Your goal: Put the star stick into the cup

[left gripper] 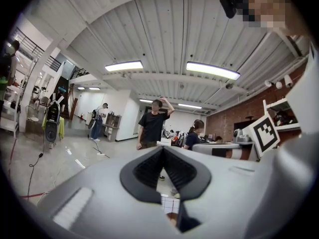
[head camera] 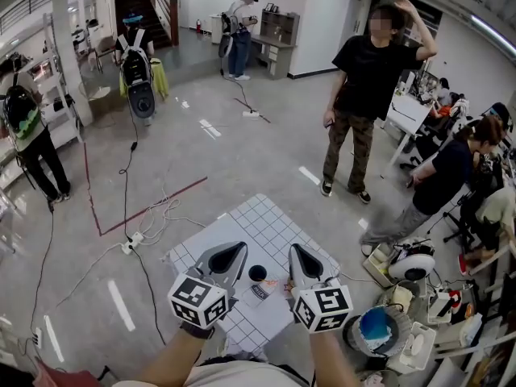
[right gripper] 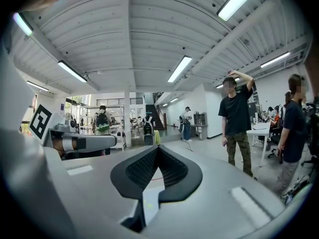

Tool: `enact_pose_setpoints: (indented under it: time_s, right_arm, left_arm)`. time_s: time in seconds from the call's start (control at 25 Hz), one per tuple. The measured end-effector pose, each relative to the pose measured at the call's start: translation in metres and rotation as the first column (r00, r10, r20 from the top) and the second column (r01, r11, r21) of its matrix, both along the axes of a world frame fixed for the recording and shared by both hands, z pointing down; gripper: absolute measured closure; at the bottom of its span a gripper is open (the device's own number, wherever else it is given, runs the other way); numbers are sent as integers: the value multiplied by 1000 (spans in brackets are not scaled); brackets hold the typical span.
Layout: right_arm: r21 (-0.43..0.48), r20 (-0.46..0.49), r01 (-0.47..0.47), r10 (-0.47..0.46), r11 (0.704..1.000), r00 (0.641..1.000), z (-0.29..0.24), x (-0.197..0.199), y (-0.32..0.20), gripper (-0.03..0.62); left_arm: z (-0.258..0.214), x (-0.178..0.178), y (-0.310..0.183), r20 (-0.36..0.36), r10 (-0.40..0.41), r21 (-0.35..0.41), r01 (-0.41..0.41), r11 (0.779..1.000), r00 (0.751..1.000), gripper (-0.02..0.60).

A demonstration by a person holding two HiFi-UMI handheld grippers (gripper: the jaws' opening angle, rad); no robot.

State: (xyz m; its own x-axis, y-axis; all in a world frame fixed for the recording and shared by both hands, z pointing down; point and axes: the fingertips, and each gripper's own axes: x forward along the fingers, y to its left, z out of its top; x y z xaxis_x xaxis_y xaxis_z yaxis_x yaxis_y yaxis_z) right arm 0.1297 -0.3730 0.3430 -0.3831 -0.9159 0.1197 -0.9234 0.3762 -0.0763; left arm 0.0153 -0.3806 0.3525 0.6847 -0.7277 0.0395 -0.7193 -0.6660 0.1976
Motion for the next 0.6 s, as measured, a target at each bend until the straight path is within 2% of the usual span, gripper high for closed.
enact_pose_setpoints:
  time_s: [0.6]
  right_arm:
    - [-15,-6,5,-5,1000,1000,8,-8,-5,582]
  left_arm:
    - [6,-4,-5,2,-5,-4,5,1000,1000,575]
